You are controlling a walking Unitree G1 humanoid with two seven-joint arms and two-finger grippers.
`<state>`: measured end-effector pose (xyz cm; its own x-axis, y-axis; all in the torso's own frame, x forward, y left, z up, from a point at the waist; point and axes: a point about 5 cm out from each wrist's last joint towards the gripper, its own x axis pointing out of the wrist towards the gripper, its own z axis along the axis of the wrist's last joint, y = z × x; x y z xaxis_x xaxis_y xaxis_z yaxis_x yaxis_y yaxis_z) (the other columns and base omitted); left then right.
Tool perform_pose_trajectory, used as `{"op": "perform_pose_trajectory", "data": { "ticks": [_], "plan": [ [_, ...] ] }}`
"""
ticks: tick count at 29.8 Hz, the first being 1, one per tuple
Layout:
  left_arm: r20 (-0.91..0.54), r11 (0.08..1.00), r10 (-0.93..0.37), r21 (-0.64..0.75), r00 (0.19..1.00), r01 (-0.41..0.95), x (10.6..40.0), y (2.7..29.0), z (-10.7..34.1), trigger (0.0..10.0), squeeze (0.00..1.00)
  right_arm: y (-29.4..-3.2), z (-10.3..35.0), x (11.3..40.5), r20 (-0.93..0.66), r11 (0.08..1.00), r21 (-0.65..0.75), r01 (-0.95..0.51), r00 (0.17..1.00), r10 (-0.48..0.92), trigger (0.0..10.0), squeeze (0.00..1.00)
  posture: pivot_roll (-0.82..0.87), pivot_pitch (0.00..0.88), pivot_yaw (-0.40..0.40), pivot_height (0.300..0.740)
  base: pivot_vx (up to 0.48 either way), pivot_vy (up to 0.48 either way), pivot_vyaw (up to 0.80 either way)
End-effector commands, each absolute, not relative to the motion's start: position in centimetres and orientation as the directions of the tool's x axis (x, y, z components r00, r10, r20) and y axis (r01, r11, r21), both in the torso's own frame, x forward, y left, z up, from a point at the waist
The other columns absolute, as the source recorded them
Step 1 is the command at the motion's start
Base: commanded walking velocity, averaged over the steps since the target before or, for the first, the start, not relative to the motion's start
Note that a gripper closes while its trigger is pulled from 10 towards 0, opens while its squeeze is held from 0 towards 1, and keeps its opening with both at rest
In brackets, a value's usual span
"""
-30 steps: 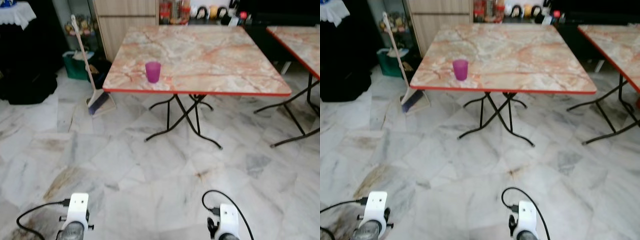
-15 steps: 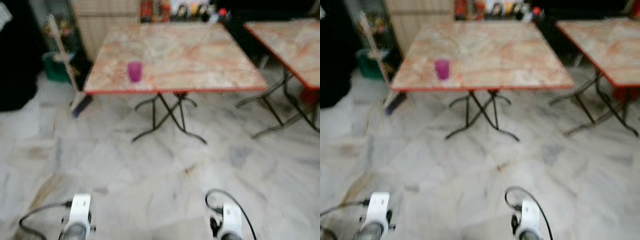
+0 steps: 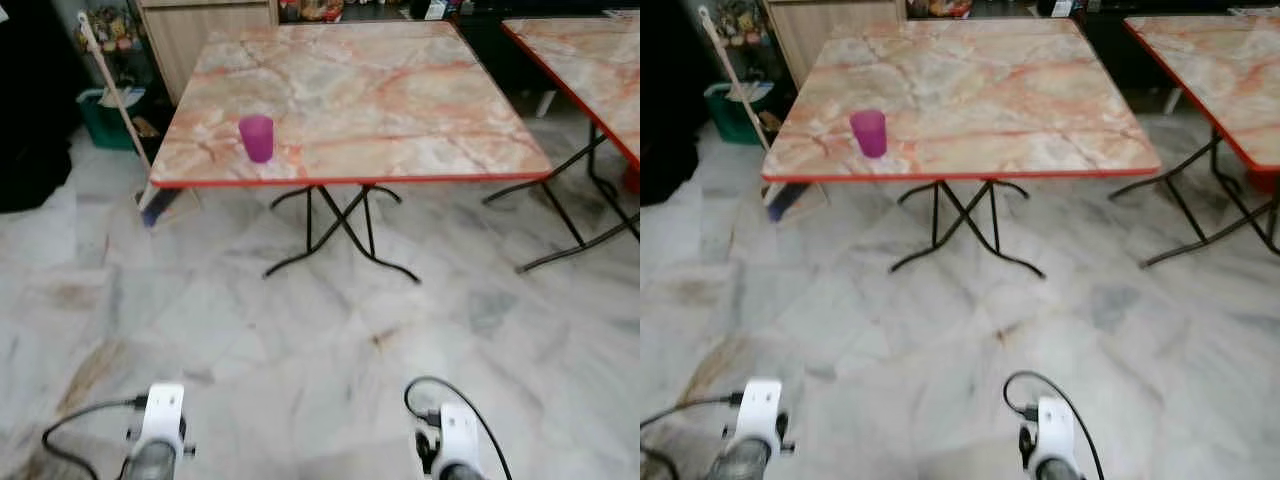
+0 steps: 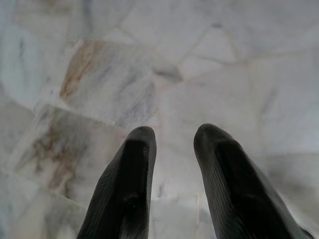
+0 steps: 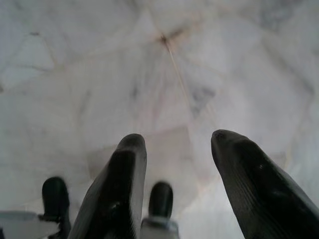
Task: Setting the table
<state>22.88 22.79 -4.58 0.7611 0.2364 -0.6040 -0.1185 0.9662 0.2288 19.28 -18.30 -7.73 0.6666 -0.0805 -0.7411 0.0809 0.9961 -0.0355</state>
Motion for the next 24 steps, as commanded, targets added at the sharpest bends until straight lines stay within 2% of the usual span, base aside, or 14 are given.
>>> {"op": "perform_pose_trajectory", "data": {
  "ticks": [1, 24],
  "plan": [
    [-0.634, 0.962, 0.255, 0.243, 0.730, -0.125, 21.79, 23.28, -5.23, 10.0, 0.00, -18.10, -8.01, 18.80, -0.752, 0.994, -0.018, 0.104, 0.654, -0.082, 10.0, 0.00, 0.06, 0.118, 0.005, 0.740, 0.386, 0.000, 0.00],
    [-0.643, 0.962, 0.251, 0.249, 0.724, -0.113, 21.43, 23.32, -5.44, 10.0, 0.00, -18.47, -8.14, 18.47, -0.759, 0.995, -0.040, 0.092, 0.645, -0.090, 10.0, 0.00, 0.05, 0.077, 0.006, 0.740, 0.385, 0.000, 0.00]
  ]
}}
